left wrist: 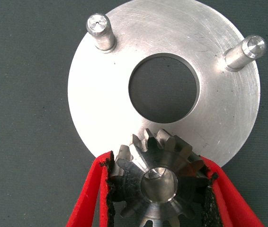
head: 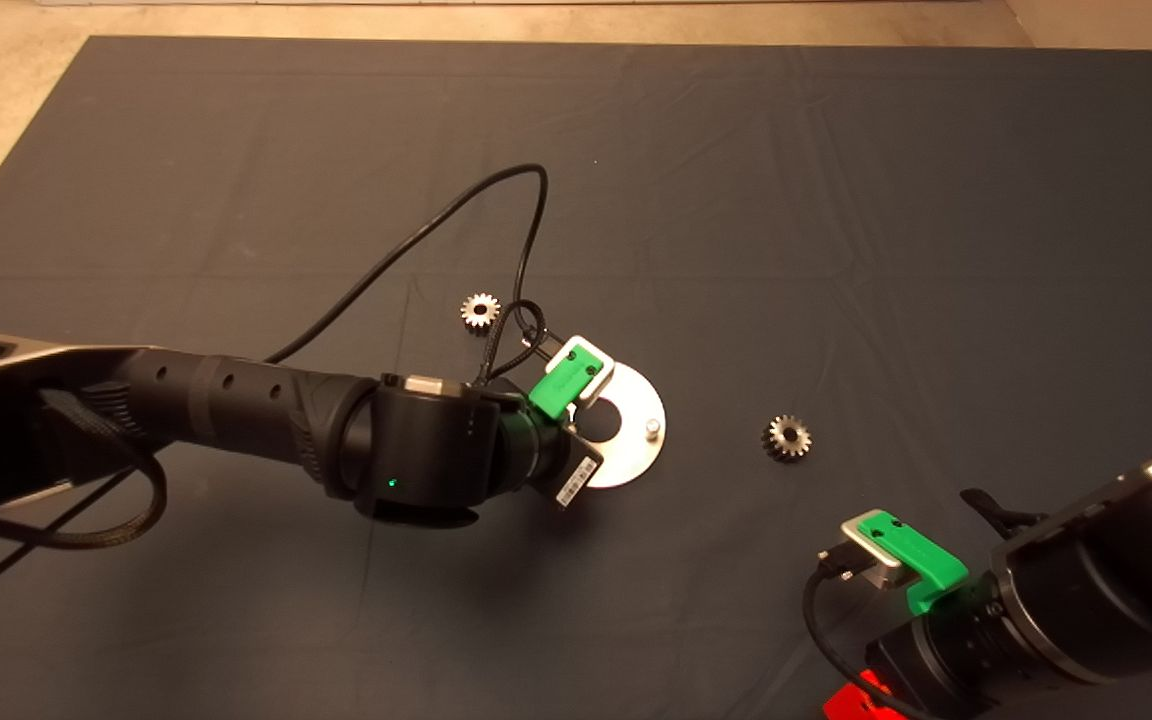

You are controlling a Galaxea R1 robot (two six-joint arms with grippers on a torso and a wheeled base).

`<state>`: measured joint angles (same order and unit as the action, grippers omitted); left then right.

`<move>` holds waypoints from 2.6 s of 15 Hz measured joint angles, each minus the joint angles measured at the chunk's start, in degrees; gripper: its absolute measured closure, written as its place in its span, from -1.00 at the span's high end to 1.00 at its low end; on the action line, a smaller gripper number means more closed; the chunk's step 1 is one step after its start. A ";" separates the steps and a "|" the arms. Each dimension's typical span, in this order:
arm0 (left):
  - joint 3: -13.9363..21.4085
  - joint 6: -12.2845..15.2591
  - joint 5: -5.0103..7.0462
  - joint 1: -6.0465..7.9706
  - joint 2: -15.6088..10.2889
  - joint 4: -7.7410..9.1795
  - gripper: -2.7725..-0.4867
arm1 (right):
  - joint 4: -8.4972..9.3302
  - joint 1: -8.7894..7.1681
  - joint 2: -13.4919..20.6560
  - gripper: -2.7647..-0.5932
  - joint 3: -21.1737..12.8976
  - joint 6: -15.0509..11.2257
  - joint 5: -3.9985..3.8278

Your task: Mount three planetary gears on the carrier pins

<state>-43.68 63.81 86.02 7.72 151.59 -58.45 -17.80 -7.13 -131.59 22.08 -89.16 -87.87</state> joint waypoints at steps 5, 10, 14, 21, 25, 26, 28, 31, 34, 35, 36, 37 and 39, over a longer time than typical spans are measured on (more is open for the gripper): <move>0.00 -2.11 -0.18 -0.26 0.50 0.35 -0.68 | 0.00 0.00 0.02 0.99 0.00 0.00 -0.02; -0.09 -3.34 0.04 -0.23 0.32 0.57 -0.69 | 0.00 0.00 0.02 0.99 0.00 0.00 -0.02; -0.09 -3.75 -1.05 -0.22 -0.66 0.57 -0.69 | 0.00 0.00 0.02 0.99 0.00 0.00 -0.02; 0.16 -4.24 -1.56 0.09 -2.56 0.40 -0.69 | 0.00 0.00 0.02 0.99 0.00 0.00 -0.02; 0.41 -4.33 -0.09 0.49 -2.86 2.49 -0.69 | 0.00 0.00 0.04 0.99 0.00 0.00 -0.05; 0.41 -4.33 0.32 0.87 -2.85 3.22 -0.69 | 0.00 0.00 0.02 0.99 0.00 0.00 0.00; 0.41 -4.30 0.67 1.23 -2.85 4.21 -0.69 | 0.00 0.00 0.02 0.99 0.00 0.00 -0.02; 0.41 -4.32 0.78 1.21 -2.85 4.27 -0.70 | 0.00 0.00 0.02 0.99 0.00 0.00 0.00; 0.41 -4.28 1.17 1.21 -2.31 4.27 -0.70 | 0.00 0.00 0.02 0.99 0.00 0.00 -0.02; 0.40 -4.27 1.65 1.21 -1.87 4.29 -0.70 | 0.00 0.00 0.02 0.99 0.00 0.01 0.00; 0.38 -4.24 2.24 1.21 -1.23 4.41 -0.70 | 0.00 0.00 0.01 0.99 0.00 0.00 -0.02; 0.26 -4.19 2.33 1.21 -0.55 4.74 -0.70 | 0.00 0.00 0.02 0.99 0.00 0.00 -0.02; -0.30 -4.13 2.35 1.21 0.67 5.10 -0.70 | 0.00 -0.02 0.02 0.99 0.00 0.02 0.00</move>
<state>-43.98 59.67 88.37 8.92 152.26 -53.36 -17.80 -7.16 -131.56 22.08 -89.14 -87.87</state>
